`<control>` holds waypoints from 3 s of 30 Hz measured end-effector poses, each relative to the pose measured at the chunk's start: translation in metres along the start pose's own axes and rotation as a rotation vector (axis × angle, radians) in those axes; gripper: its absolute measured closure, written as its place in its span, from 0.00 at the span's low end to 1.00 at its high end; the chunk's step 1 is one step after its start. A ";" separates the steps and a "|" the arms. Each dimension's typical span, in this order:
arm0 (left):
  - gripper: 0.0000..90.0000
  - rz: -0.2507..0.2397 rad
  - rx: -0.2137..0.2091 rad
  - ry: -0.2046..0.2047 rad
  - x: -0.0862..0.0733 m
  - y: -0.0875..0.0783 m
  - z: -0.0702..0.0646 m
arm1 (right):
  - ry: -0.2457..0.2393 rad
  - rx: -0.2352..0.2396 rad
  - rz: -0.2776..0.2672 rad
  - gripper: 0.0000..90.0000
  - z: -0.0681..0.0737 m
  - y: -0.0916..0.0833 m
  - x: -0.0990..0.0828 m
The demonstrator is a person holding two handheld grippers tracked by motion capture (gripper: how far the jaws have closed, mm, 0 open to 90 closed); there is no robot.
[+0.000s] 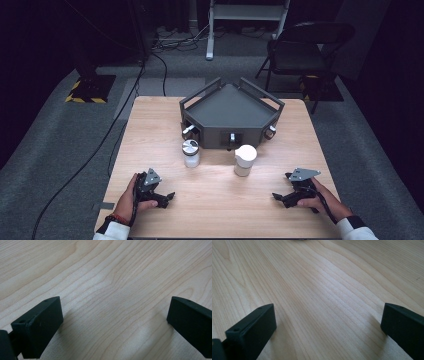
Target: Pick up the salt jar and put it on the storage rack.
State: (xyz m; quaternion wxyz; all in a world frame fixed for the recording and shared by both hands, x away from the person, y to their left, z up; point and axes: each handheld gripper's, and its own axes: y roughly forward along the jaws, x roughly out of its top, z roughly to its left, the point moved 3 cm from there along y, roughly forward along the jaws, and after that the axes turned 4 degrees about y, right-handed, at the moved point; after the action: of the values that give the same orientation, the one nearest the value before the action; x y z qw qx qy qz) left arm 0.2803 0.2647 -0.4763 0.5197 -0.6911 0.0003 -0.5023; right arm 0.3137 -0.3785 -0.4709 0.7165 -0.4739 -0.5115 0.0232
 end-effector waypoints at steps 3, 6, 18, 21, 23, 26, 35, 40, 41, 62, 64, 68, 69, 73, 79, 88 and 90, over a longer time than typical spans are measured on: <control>0.00 0.001 -0.002 0.001 0.000 0.000 0.000 | 0.008 -0.008 -0.001 0.00 0.002 -0.001 -0.001; 0.00 0.000 -0.003 0.001 0.000 0.000 0.000 | 0.008 -0.007 -0.001 0.00 0.002 -0.001 -0.001; 0.00 0.000 -0.006 0.004 0.000 0.000 0.000 | 0.007 -0.006 -0.001 0.00 0.001 -0.001 -0.001; 0.00 0.000 -0.007 0.004 0.000 0.000 0.001 | 0.007 -0.006 -0.001 0.00 0.001 -0.001 -0.001; 0.00 -0.001 -0.005 0.003 0.000 0.000 0.000 | 0.007 -0.006 -0.001 0.00 0.001 -0.001 -0.001; 0.00 0.000 -0.001 0.000 0.000 0.000 0.000 | 0.007 -0.005 -0.001 0.00 0.001 -0.001 -0.001; 0.02 -0.026 -0.007 0.024 0.006 -0.003 -0.003 | 0.007 -0.005 -0.001 0.00 0.001 -0.001 -0.001; 0.02 -0.068 -0.010 0.025 0.010 -0.008 -0.005 | 0.007 -0.005 -0.001 0.00 0.001 -0.001 -0.001; 0.02 -0.073 -0.011 0.027 0.012 -0.009 -0.005 | 0.006 -0.004 -0.001 0.00 0.001 -0.001 -0.001; 0.02 -0.128 -0.015 0.099 0.051 -0.018 -0.012 | 0.009 -0.009 -0.001 0.00 0.000 -0.001 -0.001; 0.01 -0.131 -0.013 0.108 0.055 -0.018 -0.013 | 0.009 -0.010 -0.001 0.00 0.000 -0.001 -0.001; 0.01 -0.148 -0.019 0.107 0.061 -0.017 -0.013 | 0.009 -0.010 -0.001 0.00 0.000 -0.001 -0.001; 0.01 -0.152 -0.018 0.106 0.063 -0.017 -0.013 | 0.009 -0.010 -0.001 0.00 0.000 -0.001 -0.001; 0.01 -0.158 -0.016 0.108 0.068 -0.016 -0.011 | 0.009 -0.010 -0.001 0.00 0.000 -0.001 -0.001; 0.01 -0.163 -0.014 0.092 0.073 -0.012 -0.006 | 0.009 -0.010 -0.001 0.00 0.000 -0.001 -0.001; 0.01 -0.160 -0.021 0.088 0.084 -0.002 -0.001 | 0.009 -0.010 -0.001 0.00 0.000 -0.001 -0.001; 0.01 -0.162 -0.024 0.086 0.085 0.000 0.000 | 0.009 -0.010 -0.001 0.00 0.000 -0.001 -0.001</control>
State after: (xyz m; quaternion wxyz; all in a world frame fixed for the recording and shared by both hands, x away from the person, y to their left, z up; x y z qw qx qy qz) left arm 0.3225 0.2199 -0.4173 0.4687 -0.6728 -0.0273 -0.5717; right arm 0.3128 -0.3789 -0.4709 0.7165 -0.4771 -0.5086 0.0182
